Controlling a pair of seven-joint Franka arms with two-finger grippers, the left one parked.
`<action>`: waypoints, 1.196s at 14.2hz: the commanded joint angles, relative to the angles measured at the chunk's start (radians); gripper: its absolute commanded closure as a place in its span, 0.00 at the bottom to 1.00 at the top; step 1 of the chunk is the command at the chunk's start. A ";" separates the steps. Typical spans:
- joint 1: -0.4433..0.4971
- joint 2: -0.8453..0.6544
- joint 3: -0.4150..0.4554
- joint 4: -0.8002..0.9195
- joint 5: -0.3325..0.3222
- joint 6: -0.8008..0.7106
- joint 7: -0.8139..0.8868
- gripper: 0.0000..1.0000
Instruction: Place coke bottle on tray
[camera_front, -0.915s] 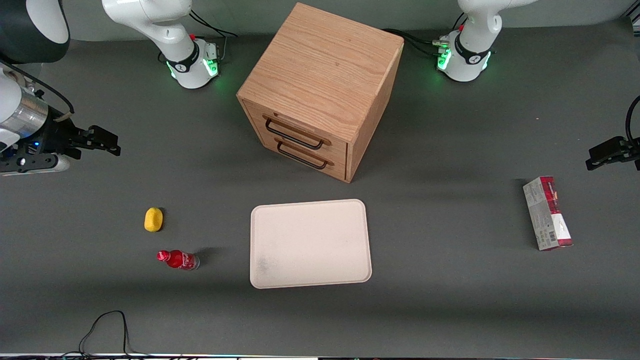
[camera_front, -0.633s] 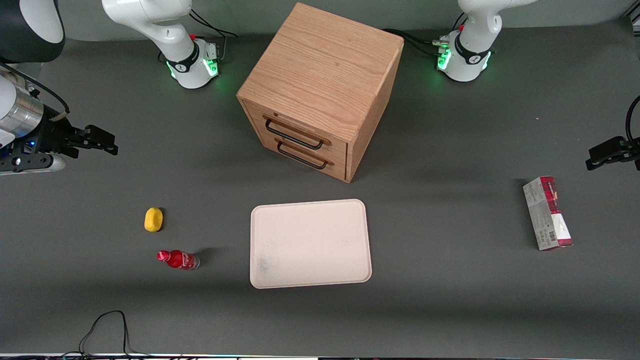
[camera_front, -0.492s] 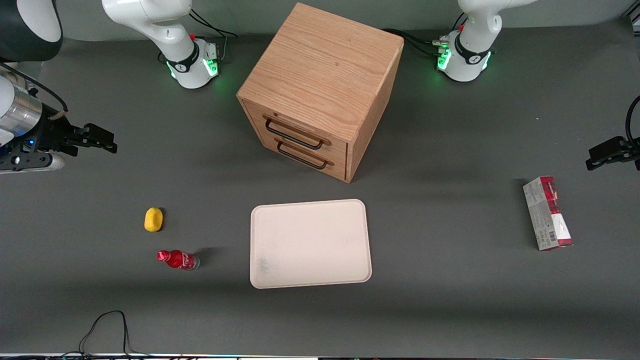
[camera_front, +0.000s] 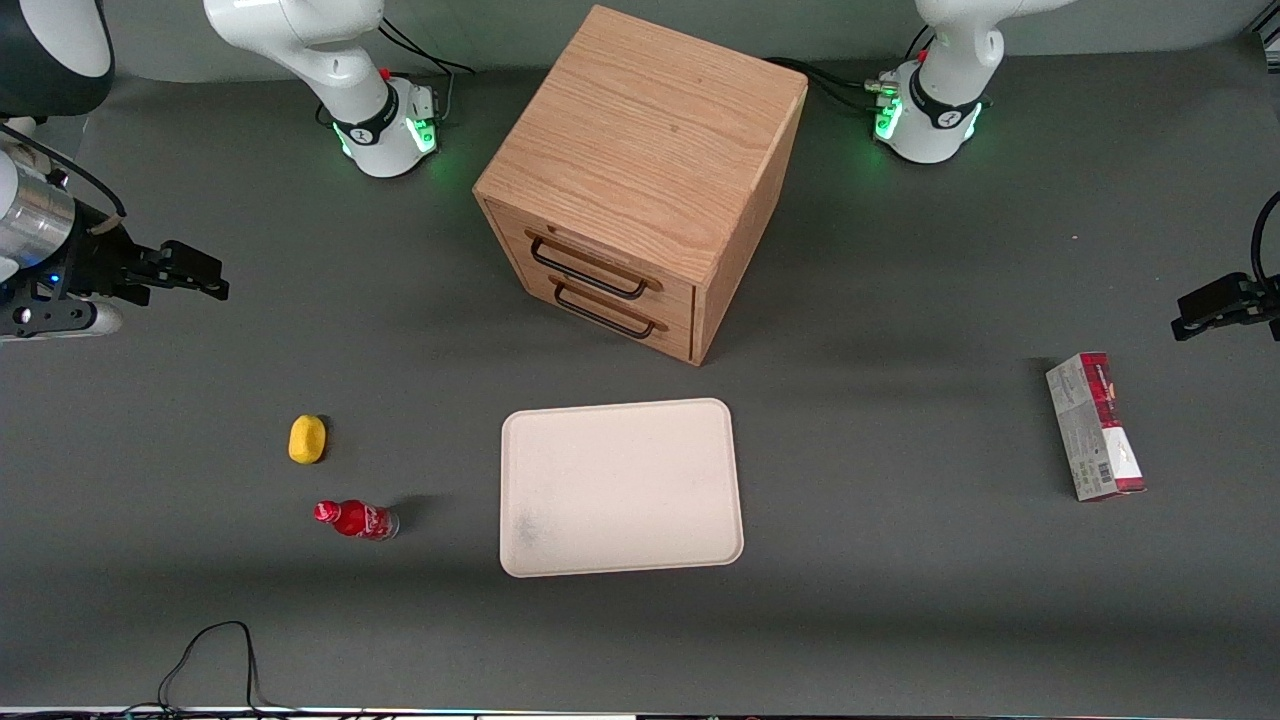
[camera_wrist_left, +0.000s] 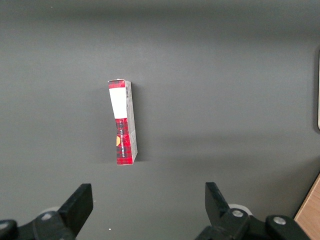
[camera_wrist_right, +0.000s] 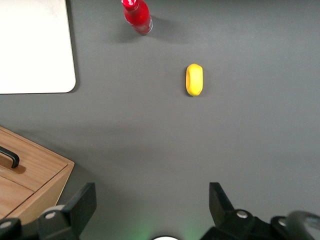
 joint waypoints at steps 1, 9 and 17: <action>0.001 0.021 -0.016 0.053 0.020 -0.043 -0.023 0.00; -0.005 0.272 -0.014 0.454 0.020 -0.272 -0.021 0.00; 0.003 0.394 0.001 0.592 0.037 -0.303 -0.008 0.00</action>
